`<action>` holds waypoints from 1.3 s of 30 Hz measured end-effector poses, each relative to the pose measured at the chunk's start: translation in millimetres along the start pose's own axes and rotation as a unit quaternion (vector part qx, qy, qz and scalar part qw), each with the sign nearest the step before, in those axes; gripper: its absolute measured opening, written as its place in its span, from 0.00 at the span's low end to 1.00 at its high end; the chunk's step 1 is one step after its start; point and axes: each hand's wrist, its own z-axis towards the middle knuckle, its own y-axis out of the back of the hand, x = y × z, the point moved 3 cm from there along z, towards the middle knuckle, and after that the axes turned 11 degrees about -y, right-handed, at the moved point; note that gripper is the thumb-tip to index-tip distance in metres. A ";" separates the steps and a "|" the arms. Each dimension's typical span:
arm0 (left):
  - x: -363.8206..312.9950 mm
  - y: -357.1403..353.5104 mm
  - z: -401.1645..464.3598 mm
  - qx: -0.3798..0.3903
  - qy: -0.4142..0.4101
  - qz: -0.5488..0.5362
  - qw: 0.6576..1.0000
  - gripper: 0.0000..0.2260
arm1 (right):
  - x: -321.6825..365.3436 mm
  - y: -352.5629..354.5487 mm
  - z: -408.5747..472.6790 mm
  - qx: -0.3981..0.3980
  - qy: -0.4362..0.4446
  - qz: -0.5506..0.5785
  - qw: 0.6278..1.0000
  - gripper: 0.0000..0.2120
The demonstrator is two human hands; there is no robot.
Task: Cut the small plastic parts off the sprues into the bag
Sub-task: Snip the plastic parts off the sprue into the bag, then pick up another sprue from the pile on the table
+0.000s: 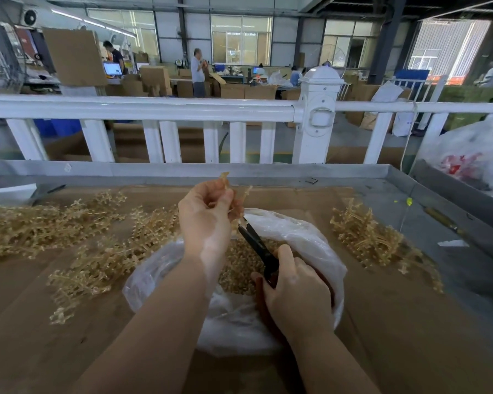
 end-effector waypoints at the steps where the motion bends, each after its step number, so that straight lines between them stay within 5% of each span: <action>1: -0.4 1.5 2.5 -0.001 -0.005 0.018 1.000 0.09 | -0.1 0.0 0.0 0.000 0.000 -0.001 1.000 0.22; 12: -14.9 16.3 22.7 -0.034 -0.051 0.103 0.993 0.09 | -1.7 -1.2 1.3 0.006 -0.009 -0.001 1.000 0.23; 16: -4.6 5.4 16.7 -0.038 0.127 -0.064 0.989 0.05 | -0.1 -1.0 1.4 0.003 -0.013 -0.006 1.000 0.23; 21: 20.1 -38.8 -9.5 -0.030 0.341 -0.219 0.914 0.09 | 2.7 1.5 0.4 0.014 -0.018 -0.015 1.000 0.22; 24: 32.1 -67.2 -23.0 -0.021 0.390 -0.280 0.877 0.15 | 2.3 2.3 -0.1 0.005 -0.014 -0.003 1.000 0.21; 28: 41.6 -82.6 -28.8 0.096 0.398 -0.259 0.875 0.14 | 2.1 2.7 -0.2 0.003 -0.028 -0.001 1.000 0.21; 35: 31.1 -65.2 -32.7 0.142 0.401 -0.234 0.875 0.19 | 1.5 3.3 -0.1 -0.048 -0.004 0.001 0.999 0.25; 39: 14.0 -33.8 -32.7 0.201 0.337 -0.105 0.914 0.15 | -0.5 0.6 0.4 -0.035 0.002 -0.002 0.999 0.24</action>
